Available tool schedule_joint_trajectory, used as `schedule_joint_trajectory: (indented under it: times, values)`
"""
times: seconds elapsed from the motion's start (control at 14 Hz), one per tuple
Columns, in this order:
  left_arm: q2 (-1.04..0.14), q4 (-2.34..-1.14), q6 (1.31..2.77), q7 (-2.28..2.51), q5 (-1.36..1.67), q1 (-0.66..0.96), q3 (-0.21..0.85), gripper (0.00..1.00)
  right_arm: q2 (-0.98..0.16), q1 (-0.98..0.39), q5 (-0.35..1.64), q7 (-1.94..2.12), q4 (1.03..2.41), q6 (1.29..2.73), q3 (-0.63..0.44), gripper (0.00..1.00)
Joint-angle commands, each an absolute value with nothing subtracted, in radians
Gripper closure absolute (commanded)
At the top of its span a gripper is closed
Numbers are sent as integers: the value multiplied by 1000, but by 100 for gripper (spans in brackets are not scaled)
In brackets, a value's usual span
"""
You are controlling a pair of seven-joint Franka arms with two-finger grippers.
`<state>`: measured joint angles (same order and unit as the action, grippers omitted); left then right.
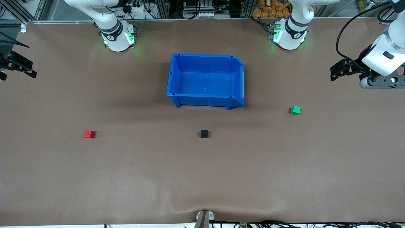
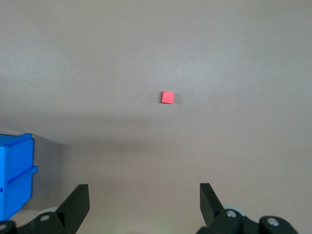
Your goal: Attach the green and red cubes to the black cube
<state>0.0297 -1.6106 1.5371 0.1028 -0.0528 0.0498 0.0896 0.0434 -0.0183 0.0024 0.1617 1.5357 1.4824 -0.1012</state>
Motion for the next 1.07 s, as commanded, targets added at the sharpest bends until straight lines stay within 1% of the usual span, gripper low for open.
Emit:
schedule_joint_trajectory:
  times: [0.0,1.0]
  values:
    - [37,-1618,1514,94,-46,51,91,0,37,-25,-11,153,1520,1473,-106,0]
    - [31,-1605,1514,92,-46,55,91,0,37,-21,-9,153,1519,1473,-106,0]
